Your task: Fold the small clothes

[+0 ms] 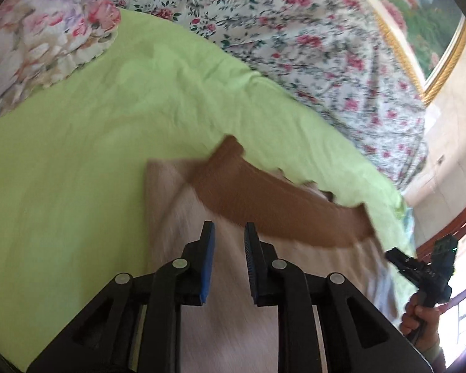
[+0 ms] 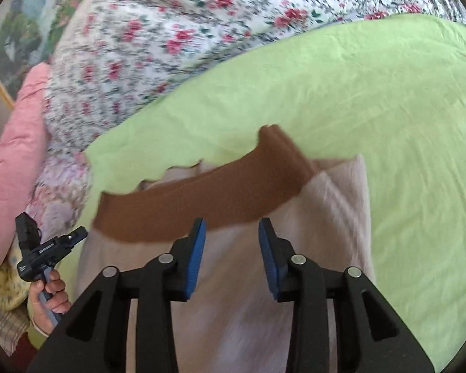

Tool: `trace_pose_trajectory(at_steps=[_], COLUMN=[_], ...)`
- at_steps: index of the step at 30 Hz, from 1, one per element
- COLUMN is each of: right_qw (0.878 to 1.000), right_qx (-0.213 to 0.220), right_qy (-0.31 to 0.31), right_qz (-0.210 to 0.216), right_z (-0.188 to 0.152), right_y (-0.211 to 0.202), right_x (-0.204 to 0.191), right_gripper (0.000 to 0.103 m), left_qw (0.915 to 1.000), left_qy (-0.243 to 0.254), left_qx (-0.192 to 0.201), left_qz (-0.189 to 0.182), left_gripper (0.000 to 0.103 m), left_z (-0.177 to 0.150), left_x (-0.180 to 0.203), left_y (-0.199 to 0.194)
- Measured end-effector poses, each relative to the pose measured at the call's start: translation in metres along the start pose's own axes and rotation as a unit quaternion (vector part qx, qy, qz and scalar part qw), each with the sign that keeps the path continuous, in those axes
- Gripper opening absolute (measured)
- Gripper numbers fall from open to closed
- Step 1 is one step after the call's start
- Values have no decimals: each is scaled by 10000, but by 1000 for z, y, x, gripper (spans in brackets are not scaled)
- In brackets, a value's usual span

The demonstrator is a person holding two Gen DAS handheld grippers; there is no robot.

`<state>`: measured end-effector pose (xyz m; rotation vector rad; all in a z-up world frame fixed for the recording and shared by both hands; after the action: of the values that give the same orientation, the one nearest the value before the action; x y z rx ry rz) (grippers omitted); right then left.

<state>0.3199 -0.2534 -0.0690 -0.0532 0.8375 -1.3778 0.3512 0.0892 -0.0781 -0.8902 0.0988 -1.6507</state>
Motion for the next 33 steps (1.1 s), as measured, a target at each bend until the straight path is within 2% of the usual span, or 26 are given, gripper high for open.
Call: trace_pose_trajectory(at_steps=[5, 10, 12, 16, 18, 23, 28, 33], right_qw=[9999, 9997, 9996, 9991, 9988, 9985, 9987, 9985], right_qx=[-48, -128, -157, -245, -272, -307, -320, -384], right_qy=[-11, 92, 158, 290, 382, 437, 396, 371], right_qz=[157, 169, 190, 189, 150, 74, 31, 99], right_z=[-29, -66, -80, -105, -116, -133, -146, -157], right_y=[-33, -61, -68, -80, -85, -97, -110, -117], right_x=[-19, -25, -28, -31, -29, -26, -27, -34], right_gripper=[44, 49, 51, 51, 52, 53, 59, 59], left_qw=[9996, 9991, 9985, 9980, 9978, 9970, 9959, 9938], left_qy=[-175, -220, -300, -369, -405, -500, -680, -969], left_qx=[15, -130, -227, -345, -384, -481, -544, -543], left_qz=[-223, -339, -407, -385, -349, -329, -228, -28], left_gripper=[23, 25, 29, 37, 45, 54, 56, 56], left_z=[-40, -75, -92, -118, -128, -150, -163, -169], left_x=[16, 36, 42, 47, 46, 46, 36, 17], left_y=[-55, -80, -90, -102, -106, -117, -123, -123])
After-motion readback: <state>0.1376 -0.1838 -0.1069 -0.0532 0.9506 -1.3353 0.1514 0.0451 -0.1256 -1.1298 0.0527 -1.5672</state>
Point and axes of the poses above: each gripper's, at about its wrist camera, not at the fingertips, and y roughly the way its jaws point, x to its right, z to its top, the point moved 10 cm from there along y, roughly the way its jaws point, and after that the axes turned 10 degrees about x, right-handed, at the moved point
